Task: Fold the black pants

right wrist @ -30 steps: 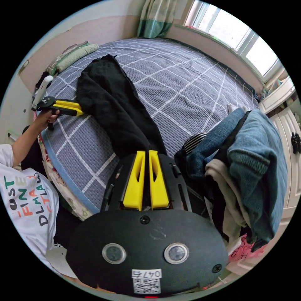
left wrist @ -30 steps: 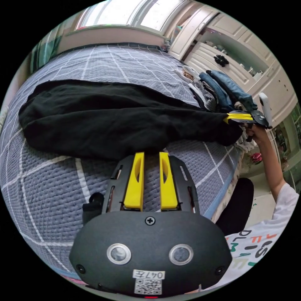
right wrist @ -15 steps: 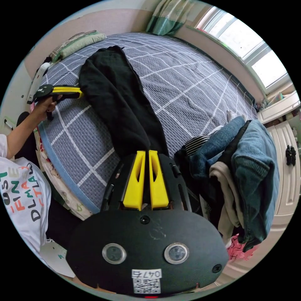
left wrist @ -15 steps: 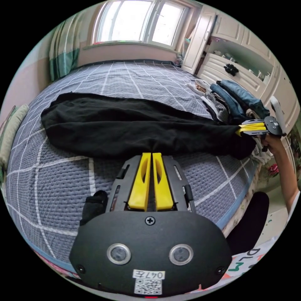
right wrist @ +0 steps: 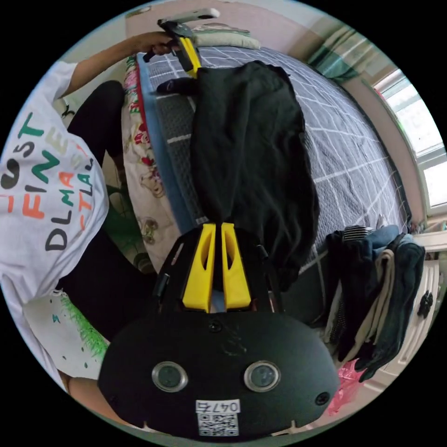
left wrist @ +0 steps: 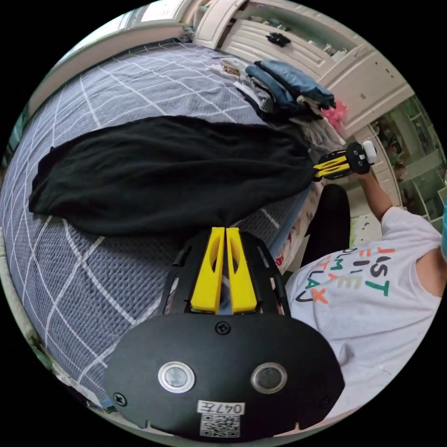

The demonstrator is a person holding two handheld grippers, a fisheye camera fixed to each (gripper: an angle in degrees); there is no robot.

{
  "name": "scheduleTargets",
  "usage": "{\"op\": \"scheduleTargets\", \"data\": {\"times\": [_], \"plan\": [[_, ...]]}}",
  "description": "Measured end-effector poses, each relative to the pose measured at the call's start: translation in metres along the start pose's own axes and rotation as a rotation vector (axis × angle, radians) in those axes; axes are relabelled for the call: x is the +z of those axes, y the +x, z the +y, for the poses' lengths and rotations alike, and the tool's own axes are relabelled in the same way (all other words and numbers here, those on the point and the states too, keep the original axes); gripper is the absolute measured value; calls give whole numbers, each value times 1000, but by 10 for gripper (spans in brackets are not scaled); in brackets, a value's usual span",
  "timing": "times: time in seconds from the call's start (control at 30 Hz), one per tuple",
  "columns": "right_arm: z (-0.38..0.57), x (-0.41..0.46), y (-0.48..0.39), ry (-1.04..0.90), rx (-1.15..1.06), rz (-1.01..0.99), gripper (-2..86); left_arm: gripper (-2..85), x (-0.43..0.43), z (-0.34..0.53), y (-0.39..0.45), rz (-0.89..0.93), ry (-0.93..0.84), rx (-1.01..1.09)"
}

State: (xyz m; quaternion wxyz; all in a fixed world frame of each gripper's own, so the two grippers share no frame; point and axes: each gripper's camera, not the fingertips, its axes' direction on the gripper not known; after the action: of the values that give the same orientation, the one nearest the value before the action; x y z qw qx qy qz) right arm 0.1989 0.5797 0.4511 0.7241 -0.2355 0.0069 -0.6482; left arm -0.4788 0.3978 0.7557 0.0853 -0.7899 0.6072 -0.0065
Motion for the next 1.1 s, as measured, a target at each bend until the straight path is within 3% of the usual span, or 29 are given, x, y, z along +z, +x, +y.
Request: {"op": "scheduleTargets", "data": {"times": [0.17,0.33,0.43,0.67,0.8,0.93,1.1], "plan": [[22,14,-20,43,97,63,90,-8,37,-6,-6,-49,-49,-38],[85,-16,-14,157,395,189,87,-8,35,-1,-16,-16,-11,-59],[102,-13,12,248,541,161,77,-8,30,4,-22,2,-9,-75],[63,42,59,139,453,-75,16,-8,15,16,-30,-7,-48,-87],[57,4,58,212,500,162,24,-8,5,22,-38,11,-25,-109],[49,34,70,24,487,4,83,-8,6,22,-46,10,-39,-122],[41,-31,12,381,368,66,111,-8,-7,29,-53,17,-20,-113]]}}
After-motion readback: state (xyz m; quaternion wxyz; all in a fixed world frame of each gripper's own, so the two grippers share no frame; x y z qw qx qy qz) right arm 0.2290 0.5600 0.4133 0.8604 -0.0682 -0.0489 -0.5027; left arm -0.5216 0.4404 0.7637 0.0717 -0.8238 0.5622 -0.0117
